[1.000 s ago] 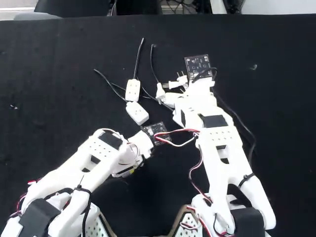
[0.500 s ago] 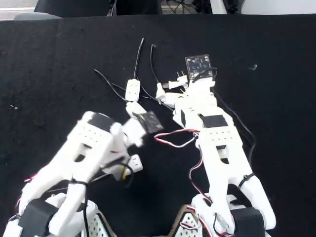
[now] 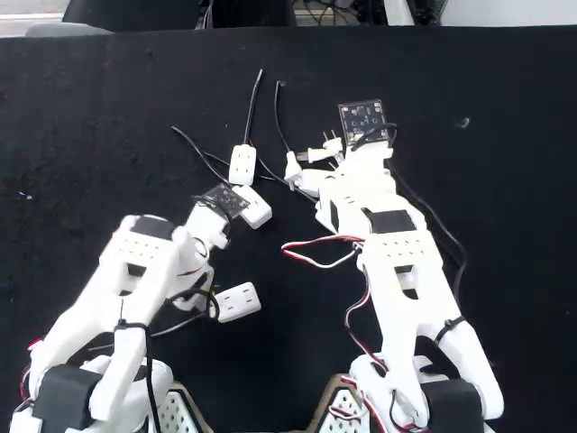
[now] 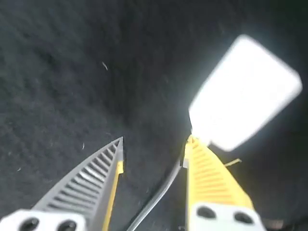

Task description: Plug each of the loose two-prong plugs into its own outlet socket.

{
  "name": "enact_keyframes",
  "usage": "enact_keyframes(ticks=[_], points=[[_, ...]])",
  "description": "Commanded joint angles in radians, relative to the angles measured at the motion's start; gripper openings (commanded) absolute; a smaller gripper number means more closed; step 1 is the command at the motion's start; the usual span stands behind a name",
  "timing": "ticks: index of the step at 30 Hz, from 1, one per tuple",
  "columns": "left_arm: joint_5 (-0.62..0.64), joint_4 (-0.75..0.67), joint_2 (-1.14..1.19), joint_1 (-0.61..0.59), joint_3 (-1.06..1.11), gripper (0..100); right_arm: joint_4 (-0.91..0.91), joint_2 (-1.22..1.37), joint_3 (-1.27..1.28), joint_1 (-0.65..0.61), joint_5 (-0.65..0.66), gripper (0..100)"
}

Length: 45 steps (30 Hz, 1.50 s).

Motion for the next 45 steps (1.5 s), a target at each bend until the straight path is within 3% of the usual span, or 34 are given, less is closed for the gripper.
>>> enact_keyframes(ticks=[1,5,9,13,19,23,29,34,39,45], points=[[0.129,-0.118,-0.014,0.068,0.036,20,-0.02,-0.042,-0.019,0.018,-0.006,7.4],[0.232,-0.203,-0.014,0.153,0.039,20,-0.02,-0.042,-0.019,0.018,-0.005,7.4],[0.253,-0.236,-0.014,0.191,0.042,20,-0.02,-0.044,-0.019,0.02,-0.005,7.4],[0.252,-0.206,-0.015,0.094,0.021,20,-0.018,-0.05,-0.019,0.02,-0.005,7.4],[0.222,0.023,-0.015,-0.051,-0.15,20,0.002,-0.051,-0.039,0.038,-0.005,7.4],[0.218,0.038,-0.015,0.03,-0.073,20,0.029,-0.05,-0.058,0.052,-0.005,7.4],[0.226,0.114,-0.058,0.266,-0.005,20,0.025,-0.05,-0.058,0.051,-0.005,7.4],[0.227,0.026,-0.186,0.323,0.044,20,0.044,-0.051,-0.093,0.127,-0.006,7.4],[0.229,-0.095,-0.255,0.329,0.134,21,0.213,-0.051,-0.251,0.259,-0.003,7.4],[0.282,-0.157,-0.259,0.332,0.14,21,0.663,-0.051,-0.535,0.485,0.02,7.4]])
